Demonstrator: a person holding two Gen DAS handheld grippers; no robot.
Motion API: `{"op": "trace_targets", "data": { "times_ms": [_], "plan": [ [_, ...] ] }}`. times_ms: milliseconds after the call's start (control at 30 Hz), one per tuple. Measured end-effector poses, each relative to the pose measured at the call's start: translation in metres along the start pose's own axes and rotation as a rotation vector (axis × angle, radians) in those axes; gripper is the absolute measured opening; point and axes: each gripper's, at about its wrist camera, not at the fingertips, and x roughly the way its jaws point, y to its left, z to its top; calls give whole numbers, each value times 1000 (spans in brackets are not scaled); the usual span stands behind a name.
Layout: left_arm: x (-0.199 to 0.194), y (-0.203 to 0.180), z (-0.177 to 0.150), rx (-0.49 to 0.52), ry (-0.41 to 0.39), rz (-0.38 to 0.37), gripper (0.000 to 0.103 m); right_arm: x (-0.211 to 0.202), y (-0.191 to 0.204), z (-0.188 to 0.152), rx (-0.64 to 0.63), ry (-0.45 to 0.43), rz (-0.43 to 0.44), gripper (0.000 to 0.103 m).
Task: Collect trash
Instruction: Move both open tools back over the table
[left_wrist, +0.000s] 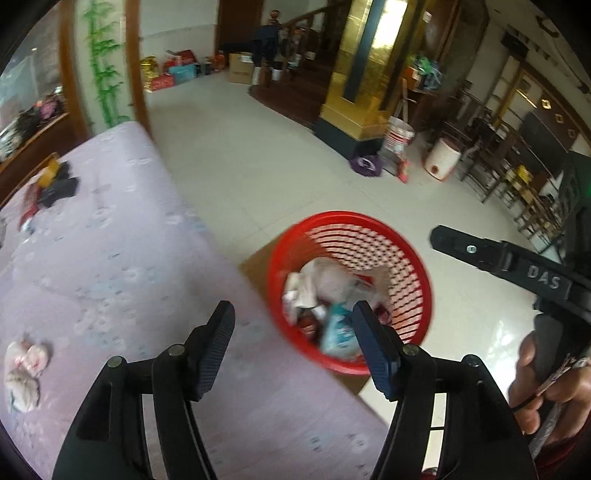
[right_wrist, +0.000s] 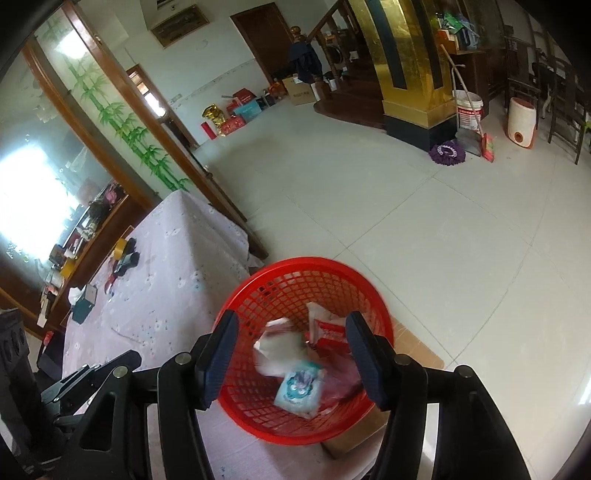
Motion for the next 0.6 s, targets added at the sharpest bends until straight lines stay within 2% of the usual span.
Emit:
{"op": "trace_targets", "data": {
  "times_ms": [167,333,500,600],
  "plan": [
    [-20,40,-17,-70,-16,57,65,9,39,-16,-62,43,63,65],
    [-45,84,-37,-160,-37,113,65,26,95,-39,-165,116,121,65],
    [-69,152,-68,-284,-44,186,65,33,141,-61,-257,161,169,65],
    [-83,199,-88,-346,-46,256,65,33,161,-72,-302,180,193,65]
  ]
}}
